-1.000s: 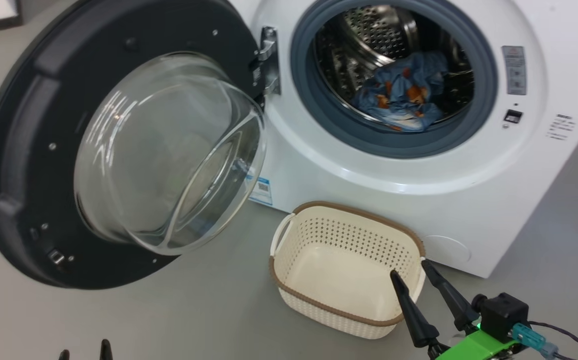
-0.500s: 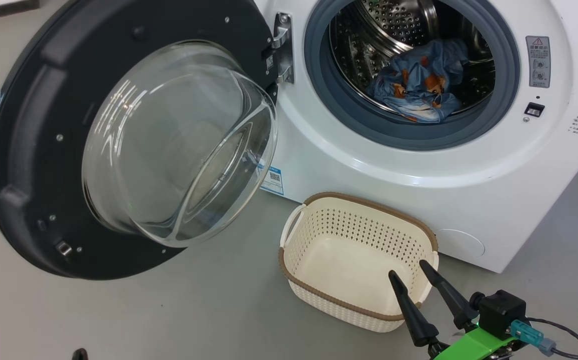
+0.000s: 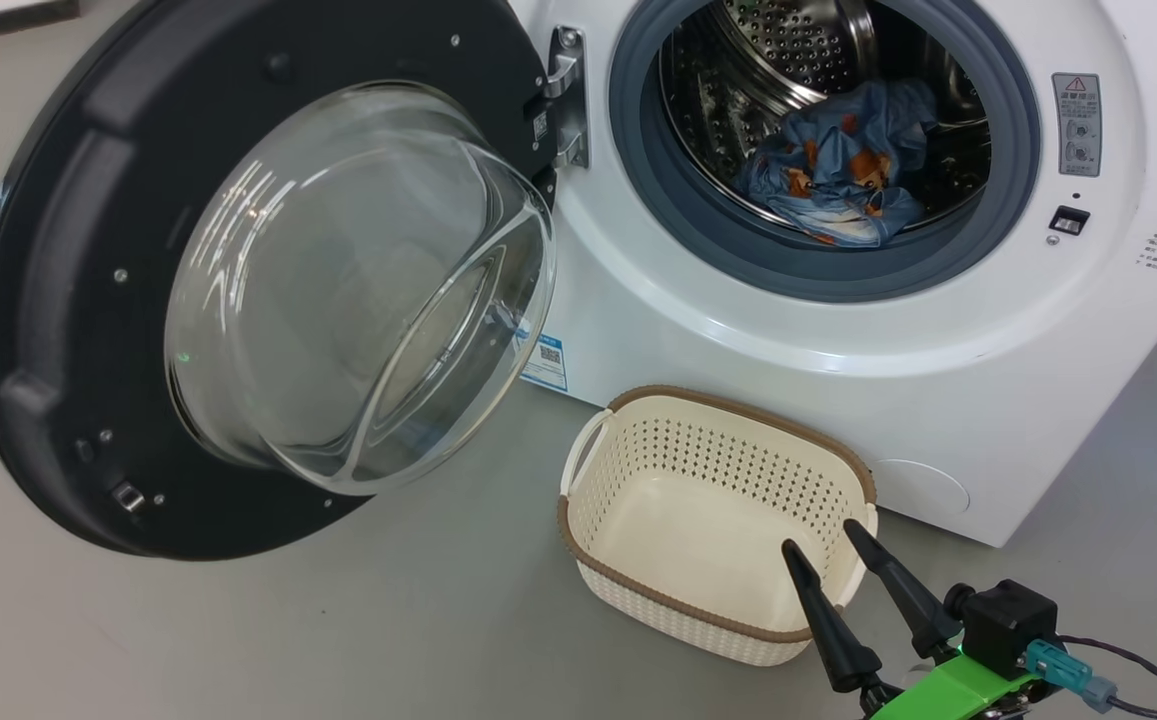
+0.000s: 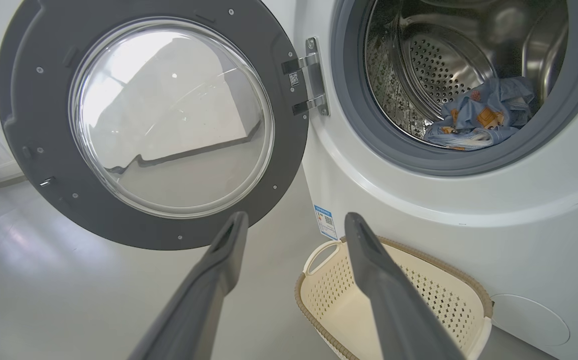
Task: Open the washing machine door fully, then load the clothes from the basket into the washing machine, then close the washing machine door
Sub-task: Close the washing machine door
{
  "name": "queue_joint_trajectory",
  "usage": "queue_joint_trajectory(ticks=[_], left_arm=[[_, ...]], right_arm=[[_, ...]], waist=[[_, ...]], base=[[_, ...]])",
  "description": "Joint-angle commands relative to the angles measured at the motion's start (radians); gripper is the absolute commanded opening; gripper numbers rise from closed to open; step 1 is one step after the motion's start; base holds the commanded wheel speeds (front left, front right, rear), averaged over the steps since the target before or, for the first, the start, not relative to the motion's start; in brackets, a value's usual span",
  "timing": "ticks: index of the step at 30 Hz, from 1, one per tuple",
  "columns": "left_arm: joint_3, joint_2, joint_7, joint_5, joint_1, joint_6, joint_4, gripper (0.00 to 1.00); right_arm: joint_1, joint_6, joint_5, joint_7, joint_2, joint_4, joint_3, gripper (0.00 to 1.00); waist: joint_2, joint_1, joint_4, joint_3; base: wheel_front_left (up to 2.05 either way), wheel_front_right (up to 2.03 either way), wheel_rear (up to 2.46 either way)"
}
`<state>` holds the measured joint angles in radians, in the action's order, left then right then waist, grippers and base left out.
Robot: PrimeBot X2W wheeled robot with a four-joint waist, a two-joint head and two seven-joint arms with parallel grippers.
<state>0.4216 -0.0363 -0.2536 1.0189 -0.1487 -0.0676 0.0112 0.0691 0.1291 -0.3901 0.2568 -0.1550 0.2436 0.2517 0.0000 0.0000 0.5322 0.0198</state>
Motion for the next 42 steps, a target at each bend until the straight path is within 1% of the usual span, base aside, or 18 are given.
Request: queue_joint_trajectory(ticks=[1, 3, 5, 8, 10, 12, 15, 17, 19, 21, 27, 34, 40, 42], left_arm=[[0.061, -0.020, 0.010, 0.054, 0.067, 0.014, 0.012, 0.00], [0.128, -0.053, 0.055, 0.166, 0.122, 0.018, -0.015, 0.00], [0.178, -0.109, 0.099, 0.242, 0.179, 0.018, -0.049, 0.00], [0.236, -0.205, 0.168, 0.343, 0.278, 0.015, -0.140, 0.00], [0.255, -0.261, 0.210, 0.393, 0.346, 0.006, -0.203, 0.00], [0.276, -0.303, 0.241, 0.446, 0.421, -0.011, -0.265, 0.00], [0.268, -0.356, 0.295, 0.490, 0.510, -0.021, -0.344, 0.00], [0.253, -0.380, 0.319, 0.503, 0.563, -0.027, -0.393, 0.00], [0.241, -0.389, 0.332, 0.517, 0.616, -0.041, -0.441, 0.00], [0.226, -0.392, 0.347, 0.530, 0.665, -0.043, -0.476, 0.00], [0.191, -0.380, 0.390, 0.555, 0.749, -0.030, -0.549, 0.00], [0.184, -0.375, 0.414, 0.565, 0.763, -0.012, -0.584, 0.00], [0.173, -0.370, 0.438, 0.568, 0.762, 0.014, -0.615, 0.00], [0.169, -0.367, 0.458, 0.576, 0.768, 0.031, -0.632, 0.00]], right_arm=[[0.016, 0.002, -0.008, 0.005, 0.001, -0.021, 0.021, 1.00], [0.014, 0.002, -0.007, 0.005, 0.003, -0.021, 0.021, 1.00], [0.014, 0.002, -0.006, 0.005, 0.005, -0.020, 0.021, 1.00], [0.011, 0.002, -0.007, 0.005, 0.006, -0.019, 0.018, 1.00], [0.007, 0.002, -0.005, 0.005, 0.003, -0.020, 0.013, 1.00], [0.001, 0.002, -0.003, 0.005, 0.002, -0.021, 0.007, 1.00], [-0.008, 0.002, 0.000, 0.005, 0.002, -0.025, -0.003, 1.00], [-0.013, 0.002, 0.004, 0.005, -0.001, -0.029, -0.007, 1.00], [-0.018, 0.002, 0.007, 0.005, -0.005, -0.030, -0.013, 1.00], [-0.022, 0.002, 0.010, 0.005, -0.009, -0.032, -0.019, 1.00], [-0.048, 0.002, 0.021, 0.005, -0.025, -0.043, -0.040, 1.00], [-0.056, 0.002, 0.031, 0.005, -0.063, -0.058, -0.052, 1.00], [-0.055, 0.002, 0.027, 0.005, -0.086, -0.061, -0.043, 1.00], [-0.054, 0.002, 0.026, 0.005, -0.092, -0.062, -0.038, 1.00]], waist=[[0.0000, 0.0000, -0.001, -0.001], [0.0000, 0.0000, -0.002, -0.001], [0.0000, 0.0000, -0.003, -0.002], [0.0000, 0.0000, -0.004, -0.002], [0.0000, 0.0000, -0.004, 0.000], [0.0000, 0.0000, -0.004, 0.000], [0.0000, 0.0000, -0.004, 0.004], [0.0000, 0.0000, -0.005, 0.012], [0.0000, 0.0000, -0.006, 0.018], [0.0000, 0.0000, -0.007, 0.021], [0.0000, 0.0000, -0.015, 0.027], [0.0000, 0.0000, -0.045, 0.057], [0.0000, 0.0000, -0.062, 0.074], [0.0000, 0.0000, -0.066, 0.079]], base=[[0.00, 0.00, 0.00], [0.00, 0.00, 0.00], [0.00, 0.00, 0.00], [0.00, 0.00, 0.00], [0.00, 0.00, 0.00], [0.00, 0.00, 0.00], [0.00, 0.00, 0.00], [0.00, 0.00, 0.00], [0.00, 0.00, 0.00], [0.00, 0.00, 0.00], [0.00, 0.00, 0.00], [0.00, 0.00, 0.00], [0.00, 0.00, 0.00], [0.00, 0.00, 0.00]])
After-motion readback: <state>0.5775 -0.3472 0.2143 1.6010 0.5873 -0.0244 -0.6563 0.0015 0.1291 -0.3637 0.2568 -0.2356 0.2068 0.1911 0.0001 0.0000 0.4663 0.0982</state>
